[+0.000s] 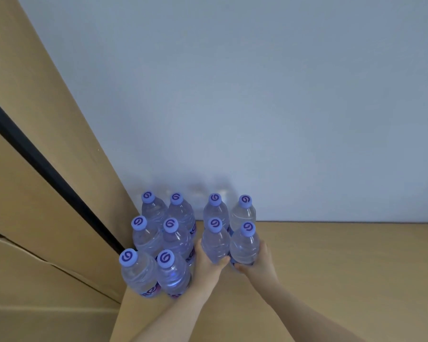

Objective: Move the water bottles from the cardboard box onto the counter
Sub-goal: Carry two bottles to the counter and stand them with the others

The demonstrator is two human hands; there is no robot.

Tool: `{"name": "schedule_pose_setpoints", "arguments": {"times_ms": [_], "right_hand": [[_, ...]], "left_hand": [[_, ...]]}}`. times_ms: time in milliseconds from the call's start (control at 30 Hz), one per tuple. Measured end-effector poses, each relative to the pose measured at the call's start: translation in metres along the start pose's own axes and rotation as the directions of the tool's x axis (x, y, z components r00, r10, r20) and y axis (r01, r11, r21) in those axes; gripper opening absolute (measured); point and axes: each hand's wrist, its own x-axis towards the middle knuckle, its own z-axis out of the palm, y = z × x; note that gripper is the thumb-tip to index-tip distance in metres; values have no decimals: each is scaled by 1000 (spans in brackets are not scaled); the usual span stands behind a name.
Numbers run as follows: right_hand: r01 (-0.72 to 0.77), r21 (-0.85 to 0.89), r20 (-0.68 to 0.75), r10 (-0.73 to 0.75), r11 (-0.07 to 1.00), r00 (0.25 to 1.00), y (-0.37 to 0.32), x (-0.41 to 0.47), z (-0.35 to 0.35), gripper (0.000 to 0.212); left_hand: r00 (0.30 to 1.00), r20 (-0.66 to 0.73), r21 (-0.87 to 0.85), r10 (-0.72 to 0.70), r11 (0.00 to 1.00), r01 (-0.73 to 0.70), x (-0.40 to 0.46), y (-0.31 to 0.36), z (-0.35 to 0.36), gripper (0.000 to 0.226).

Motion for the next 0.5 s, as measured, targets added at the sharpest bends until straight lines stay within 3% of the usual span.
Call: {"name": "schedule_pose_setpoints", "arguments": {"times_ms": [267,500], "right_hand": [[-81,-94,-26,78,992,997,3,-3,0,52],[-66,-119,-17,64,991,998,-5,-2,-4,41]], "left_hand": [[997,-16,-10,-78,997,78,-5,0,0,65],[995,-10,16,-97,995,97,-7,1,-1,64]]}}
